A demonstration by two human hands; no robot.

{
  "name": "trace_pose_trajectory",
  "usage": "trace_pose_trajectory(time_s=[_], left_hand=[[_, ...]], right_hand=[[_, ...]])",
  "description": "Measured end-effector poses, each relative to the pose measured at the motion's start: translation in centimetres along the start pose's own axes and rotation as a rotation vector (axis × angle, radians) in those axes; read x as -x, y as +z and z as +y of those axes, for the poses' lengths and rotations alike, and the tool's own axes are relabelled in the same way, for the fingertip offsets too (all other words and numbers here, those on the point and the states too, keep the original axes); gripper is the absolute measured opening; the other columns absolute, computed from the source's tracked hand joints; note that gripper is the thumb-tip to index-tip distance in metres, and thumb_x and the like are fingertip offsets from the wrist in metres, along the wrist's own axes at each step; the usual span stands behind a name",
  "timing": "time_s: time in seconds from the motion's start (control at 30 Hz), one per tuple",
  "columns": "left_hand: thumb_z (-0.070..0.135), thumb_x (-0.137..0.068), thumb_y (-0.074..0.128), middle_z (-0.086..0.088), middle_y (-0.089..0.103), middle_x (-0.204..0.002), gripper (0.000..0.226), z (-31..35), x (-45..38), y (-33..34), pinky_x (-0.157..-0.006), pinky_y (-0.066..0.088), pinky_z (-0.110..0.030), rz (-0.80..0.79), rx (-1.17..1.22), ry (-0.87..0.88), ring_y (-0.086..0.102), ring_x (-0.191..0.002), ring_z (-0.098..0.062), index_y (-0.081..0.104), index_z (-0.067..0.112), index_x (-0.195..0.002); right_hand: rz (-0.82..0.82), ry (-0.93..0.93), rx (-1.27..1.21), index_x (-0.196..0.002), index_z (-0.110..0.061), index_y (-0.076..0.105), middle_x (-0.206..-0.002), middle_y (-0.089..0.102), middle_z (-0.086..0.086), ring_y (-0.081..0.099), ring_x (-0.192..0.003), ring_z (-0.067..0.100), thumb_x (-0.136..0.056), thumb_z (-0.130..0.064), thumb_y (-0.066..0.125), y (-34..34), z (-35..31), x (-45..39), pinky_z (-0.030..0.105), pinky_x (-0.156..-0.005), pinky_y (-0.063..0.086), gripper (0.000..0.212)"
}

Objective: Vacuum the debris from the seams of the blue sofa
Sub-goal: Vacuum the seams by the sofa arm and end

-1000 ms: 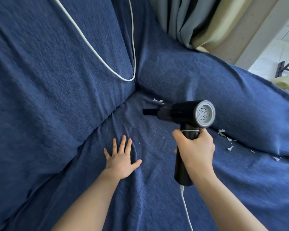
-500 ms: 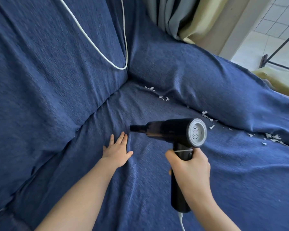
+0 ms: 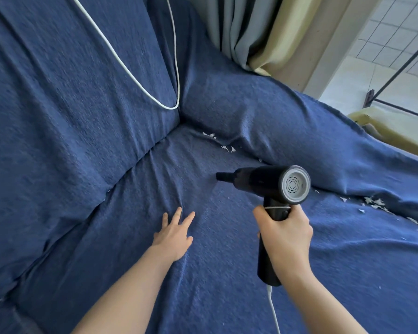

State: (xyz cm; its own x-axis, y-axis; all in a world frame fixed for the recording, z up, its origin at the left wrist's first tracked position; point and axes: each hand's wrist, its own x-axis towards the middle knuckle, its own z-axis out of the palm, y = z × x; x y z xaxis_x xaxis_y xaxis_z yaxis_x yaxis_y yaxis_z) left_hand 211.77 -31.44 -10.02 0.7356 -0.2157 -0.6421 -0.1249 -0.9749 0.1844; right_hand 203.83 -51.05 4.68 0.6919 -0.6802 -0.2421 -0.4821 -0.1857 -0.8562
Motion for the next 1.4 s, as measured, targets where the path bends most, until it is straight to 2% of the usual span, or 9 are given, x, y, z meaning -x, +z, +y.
trace_pose_trajectory(time_s=[0.2, 0.33, 0.43, 0.53, 0.7, 0.83, 0.97, 1.17, 1.4], left_hand=[[0.039, -0.095, 0.054, 0.014, -0.023, -0.158, 0.081, 3.5, -0.1, 0.1, -0.108, 0.022, -0.070, -0.069, 0.067, -0.019, -0.019, -0.145, -0.038, -0.004, 0.046, -0.151], [0.036, -0.086, 0.067, 0.017, -0.020, -0.158, 0.096, 4.0, -1.1, 0.1, -0.107, 0.029, -0.065, -0.094, 0.110, -0.079, -0.016, -0.145, -0.040, -0.004, 0.049, -0.149], [0.031, -0.082, 0.070, 0.019, -0.021, -0.158, 0.102, 4.0, -1.1, 0.2, -0.107, 0.032, -0.062, -0.100, 0.097, -0.101, -0.015, -0.146, -0.039, -0.005, 0.052, -0.148], [0.036, -0.085, 0.068, 0.020, -0.022, -0.157, 0.097, 4.5, -0.8, 0.1, -0.106, 0.029, -0.068, -0.067, 0.086, -0.110, -0.016, -0.146, -0.037, -0.003, 0.051, -0.148], [0.051, -0.095, 0.050, 0.017, -0.020, -0.159, 0.077, 4.7, -1.7, -0.3, -0.106, 0.018, -0.074, 0.059, 0.079, -0.112, -0.021, -0.145, -0.034, -0.004, 0.047, -0.150], [0.051, -0.097, 0.044, 0.016, -0.019, -0.159, 0.072, 5.0, -3.7, -1.6, -0.108, 0.015, -0.073, 0.102, 0.040, -0.081, -0.022, -0.145, -0.034, -0.002, 0.043, -0.152], [0.051, -0.096, 0.048, 0.014, -0.020, -0.159, 0.076, 5.0, -5.5, -3.1, -0.109, 0.015, -0.072, 0.110, 0.025, -0.076, -0.022, -0.145, -0.034, -0.002, 0.042, -0.152], [0.056, -0.087, 0.061, 0.008, -0.025, -0.159, 0.094, 4.5, -7.6, -4.6, -0.109, 0.018, -0.071, 0.035, 0.045, -0.080, -0.022, -0.145, -0.035, -0.006, 0.043, -0.151], [0.063, -0.087, 0.054, 0.008, -0.032, -0.156, 0.094, 3.9, -8.4, -3.8, -0.107, 0.010, -0.075, 0.018, -0.011, -0.071, -0.027, -0.143, -0.033, -0.016, 0.046, -0.148]], right_hand=[[-0.009, -0.017, -0.002, -0.082, -0.017, 0.055, -0.071, 0.067, 0.007, 0.066, -0.074, 0.028, -0.079, -0.025, 0.070, -1.2, -0.3, -3.2, 0.034, -0.062, 0.047, 0.018], [0.020, -0.019, -0.016, -0.081, -0.020, 0.053, -0.074, 0.067, 0.004, 0.066, -0.079, 0.030, -0.077, -0.030, 0.070, -1.3, -0.7, -6.4, 0.042, -0.077, 0.053, 0.020], [0.012, -0.024, -0.045, -0.082, -0.019, 0.053, -0.076, 0.065, 0.002, 0.064, -0.081, 0.028, -0.078, -0.028, 0.070, -1.0, -1.5, -8.5, 0.038, -0.073, 0.050, 0.020], [0.001, -0.051, -0.041, -0.085, -0.017, 0.054, -0.076, 0.066, 0.003, 0.063, -0.079, 0.026, -0.079, -0.028, 0.070, -0.3, -2.3, -10.3, 0.032, -0.066, 0.043, 0.020], [-0.028, -0.049, 0.027, -0.084, -0.022, 0.054, -0.079, 0.070, 0.007, 0.067, -0.083, 0.032, -0.074, -0.035, 0.067, 0.5, -2.6, -11.5, 0.041, -0.078, 0.053, 0.022], [-0.037, -0.102, 0.051, -0.084, -0.020, 0.056, -0.077, 0.070, 0.005, 0.064, -0.082, 0.028, -0.075, -0.033, 0.069, 0.1, -2.9, -11.2, 0.040, -0.077, 0.052, 0.021], [-0.072, -0.111, 0.058, -0.081, -0.022, 0.056, -0.073, 0.069, 0.004, 0.068, -0.078, 0.029, -0.073, -0.031, 0.069, 0.1, -3.3, -11.3, 0.044, -0.077, 0.057, 0.018], [-0.070, -0.142, 0.056, -0.075, -0.017, 0.055, -0.064, 0.065, 0.003, 0.068, -0.069, 0.030, -0.074, -0.024, 0.072, -1.1, -3.5, -10.7, 0.035, -0.062, 0.052, 0.018], [-0.071, -0.173, 0.088, -0.074, -0.018, 0.054, -0.062, 0.060, -0.002, 0.058, -0.067, 0.022, -0.074, -0.026, 0.074, -0.7, -4.1, -10.3, 0.034, -0.061, 0.043, 0.021]])
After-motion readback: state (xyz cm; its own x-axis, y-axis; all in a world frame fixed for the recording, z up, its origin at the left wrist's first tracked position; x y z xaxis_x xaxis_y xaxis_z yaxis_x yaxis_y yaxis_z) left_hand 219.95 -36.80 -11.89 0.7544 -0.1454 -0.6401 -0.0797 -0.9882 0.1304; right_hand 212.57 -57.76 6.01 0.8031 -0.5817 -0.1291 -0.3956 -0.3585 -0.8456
